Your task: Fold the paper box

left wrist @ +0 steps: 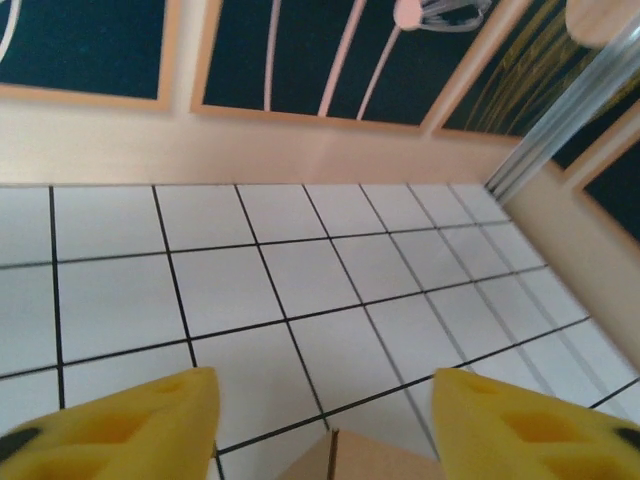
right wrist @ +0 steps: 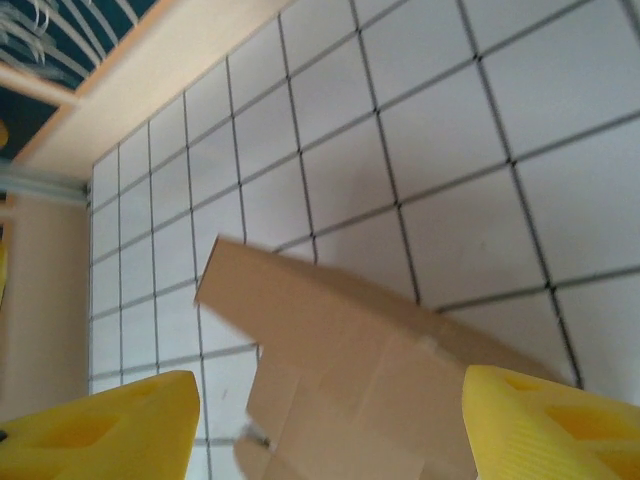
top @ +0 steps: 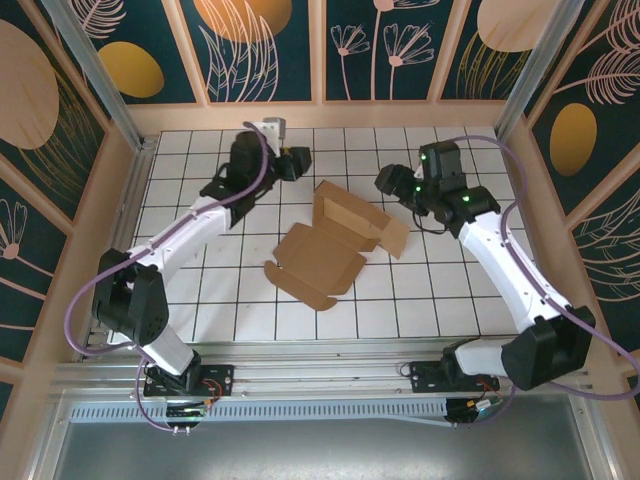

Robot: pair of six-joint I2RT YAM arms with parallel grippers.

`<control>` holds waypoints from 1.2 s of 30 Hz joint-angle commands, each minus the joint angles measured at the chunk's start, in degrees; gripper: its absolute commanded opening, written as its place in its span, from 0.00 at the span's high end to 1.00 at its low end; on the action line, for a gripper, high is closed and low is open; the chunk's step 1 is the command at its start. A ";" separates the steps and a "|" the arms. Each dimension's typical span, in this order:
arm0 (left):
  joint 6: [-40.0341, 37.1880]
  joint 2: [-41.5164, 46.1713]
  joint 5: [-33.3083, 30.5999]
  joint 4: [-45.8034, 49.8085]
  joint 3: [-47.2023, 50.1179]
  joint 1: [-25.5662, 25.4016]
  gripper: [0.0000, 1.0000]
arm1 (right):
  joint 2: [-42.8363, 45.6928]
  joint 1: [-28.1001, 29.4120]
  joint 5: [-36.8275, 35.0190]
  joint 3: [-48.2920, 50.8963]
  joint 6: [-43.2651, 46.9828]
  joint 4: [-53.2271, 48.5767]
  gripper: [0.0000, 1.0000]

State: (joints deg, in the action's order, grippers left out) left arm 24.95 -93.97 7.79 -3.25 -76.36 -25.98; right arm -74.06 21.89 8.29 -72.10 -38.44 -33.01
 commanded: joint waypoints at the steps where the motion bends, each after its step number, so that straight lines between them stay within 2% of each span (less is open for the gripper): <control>1: 2.67 -7.35 18.56 9.58 -6.89 3.31 0.35 | 0.60 1.84 0.85 2.48 -6.20 -4.09 0.29; 3: 0.13 -11.80 23.53 14.59 -12.45 3.48 0.33 | 0.07 2.23 3.15 4.44 -8.95 -0.28 0.29; 9: -4.60 -15.46 24.48 19.24 -14.70 3.48 0.31 | -3.15 2.31 1.47 6.92 -12.26 3.95 0.31; 16: -2.83 -17.97 33.15 14.33 -11.78 3.39 0.34 | -6.21 2.55 2.73 9.66 -14.62 9.41 0.36; 20: -2.93 -19.70 36.11 13.63 -11.73 2.80 0.41 | -7.75 2.63 2.72 10.54 -14.23 11.19 0.39; 27: -1.00 -18.85 36.39 11.51 -8.12 1.91 0.50 | -8.35 2.73 2.13 11.97 -13.04 14.97 0.53; 31: -0.56 -17.04 34.37 10.55 -5.52 0.98 0.52 | -9.66 2.68 0.25 11.29 -9.89 15.15 0.56; 33: 1.55 -15.74 33.40 8.13 -3.53 0.50 0.52 | -10.73 2.42 0.30 10.88 -7.86 15.84 0.61; 36: 3.97 -13.90 30.20 5.38 -1.10 -0.63 0.49 | -12.11 1.84 0.08 9.52 -4.83 15.84 0.63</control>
State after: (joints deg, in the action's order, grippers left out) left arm 25.71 -110.54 39.79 4.73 -79.68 -24.73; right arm -84.42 24.08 10.04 -61.10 -47.33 -18.79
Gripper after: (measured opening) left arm 0.498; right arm 0.375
